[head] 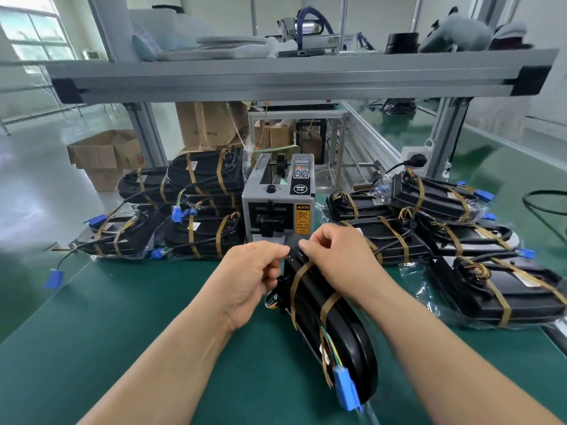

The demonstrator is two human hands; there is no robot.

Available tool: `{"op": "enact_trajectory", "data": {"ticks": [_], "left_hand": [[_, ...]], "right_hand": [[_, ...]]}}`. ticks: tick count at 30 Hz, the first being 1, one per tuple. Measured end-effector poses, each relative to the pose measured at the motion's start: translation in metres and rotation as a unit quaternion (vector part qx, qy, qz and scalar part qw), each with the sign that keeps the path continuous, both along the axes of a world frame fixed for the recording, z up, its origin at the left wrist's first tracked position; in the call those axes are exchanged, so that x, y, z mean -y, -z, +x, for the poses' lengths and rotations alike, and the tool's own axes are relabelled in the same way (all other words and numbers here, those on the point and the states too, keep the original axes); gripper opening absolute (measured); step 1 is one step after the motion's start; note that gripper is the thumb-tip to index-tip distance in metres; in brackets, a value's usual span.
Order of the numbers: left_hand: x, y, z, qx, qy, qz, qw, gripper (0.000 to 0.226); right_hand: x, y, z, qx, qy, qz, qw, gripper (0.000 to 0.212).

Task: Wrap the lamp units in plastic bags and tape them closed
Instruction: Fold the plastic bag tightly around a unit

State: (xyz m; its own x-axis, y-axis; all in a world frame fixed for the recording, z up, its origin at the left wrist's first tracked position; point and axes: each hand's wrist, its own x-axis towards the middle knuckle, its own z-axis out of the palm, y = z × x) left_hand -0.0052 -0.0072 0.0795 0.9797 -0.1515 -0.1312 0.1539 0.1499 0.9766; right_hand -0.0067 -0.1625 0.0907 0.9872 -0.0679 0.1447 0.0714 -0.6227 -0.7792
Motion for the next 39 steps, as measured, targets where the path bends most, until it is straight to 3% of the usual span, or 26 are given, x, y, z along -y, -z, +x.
{"op": "enact_trajectory", "data": {"ticks": [4, 9, 12, 18, 39], "left_hand": [[0.0005, 0.0019, 0.0023, 0.030, -0.009, 0.078, 0.996, 0.021], [0.0013, 0.0015, 0.0039, 0.051, 0.000, 0.110, 0.993, 0.017], [0.0029, -0.0006, 0.0033, 0.074, -0.003, 0.124, 0.990, 0.027], [0.0065, -0.0009, 0.0039, 0.106, -0.025, 0.132, 0.985, 0.039], [0.0061, 0.0063, 0.0049, 0.110, -0.053, 0.129, 0.984, 0.031]], "right_hand": [[-0.0014, 0.0024, -0.0003, -0.015, -0.006, 0.036, 0.999, 0.025], [-0.0018, 0.0056, -0.0036, -0.017, -0.007, 0.060, 0.998, 0.025], [-0.0030, 0.0064, -0.0054, -0.017, -0.010, 0.064, 0.998, 0.024], [-0.0071, 0.0083, -0.0061, -0.018, -0.013, 0.075, 0.997, 0.025], [-0.0065, 0.0077, -0.0068, -0.019, -0.010, 0.075, 0.997, 0.025]]}}
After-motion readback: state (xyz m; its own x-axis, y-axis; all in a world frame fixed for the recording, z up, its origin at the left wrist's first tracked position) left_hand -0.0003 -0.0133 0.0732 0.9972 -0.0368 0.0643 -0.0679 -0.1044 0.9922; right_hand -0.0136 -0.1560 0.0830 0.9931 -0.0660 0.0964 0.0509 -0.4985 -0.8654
